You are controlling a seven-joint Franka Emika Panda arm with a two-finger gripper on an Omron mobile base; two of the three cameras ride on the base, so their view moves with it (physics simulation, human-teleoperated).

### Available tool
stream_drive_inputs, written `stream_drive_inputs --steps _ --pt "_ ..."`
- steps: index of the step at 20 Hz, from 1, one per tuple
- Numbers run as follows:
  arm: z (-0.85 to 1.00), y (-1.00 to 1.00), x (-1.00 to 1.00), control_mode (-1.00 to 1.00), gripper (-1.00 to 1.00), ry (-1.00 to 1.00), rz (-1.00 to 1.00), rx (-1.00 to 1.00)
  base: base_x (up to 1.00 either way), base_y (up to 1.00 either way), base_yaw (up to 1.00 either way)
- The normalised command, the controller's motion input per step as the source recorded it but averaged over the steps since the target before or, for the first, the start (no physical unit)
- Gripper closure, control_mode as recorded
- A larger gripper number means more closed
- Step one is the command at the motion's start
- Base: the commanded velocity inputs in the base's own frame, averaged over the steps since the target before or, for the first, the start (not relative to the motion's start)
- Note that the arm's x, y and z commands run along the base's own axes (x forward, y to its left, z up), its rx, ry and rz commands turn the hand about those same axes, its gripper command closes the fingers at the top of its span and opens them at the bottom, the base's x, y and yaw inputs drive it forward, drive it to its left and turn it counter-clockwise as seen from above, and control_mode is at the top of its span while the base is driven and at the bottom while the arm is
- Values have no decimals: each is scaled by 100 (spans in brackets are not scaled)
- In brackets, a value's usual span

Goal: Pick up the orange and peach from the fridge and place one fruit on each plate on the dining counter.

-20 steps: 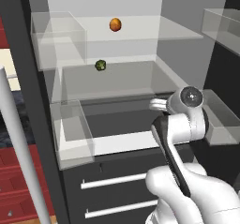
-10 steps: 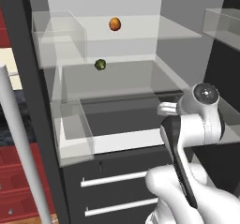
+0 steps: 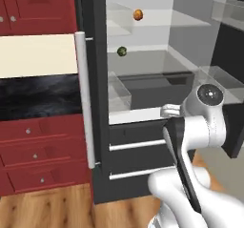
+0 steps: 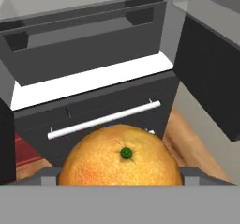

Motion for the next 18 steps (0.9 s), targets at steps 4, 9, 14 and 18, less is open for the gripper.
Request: stream_drive_inputs --steps 4,9,14,18 --pt "0 0 0 100 100 0 0 0 -88 39 33" --pt "0 0 0 100 100 0 0 0 -42 68 51" --pt "0 0 0 100 100 0 0 0 -11 75 63" --pt "0 0 0 100 100 0 0 0 15 72 55"
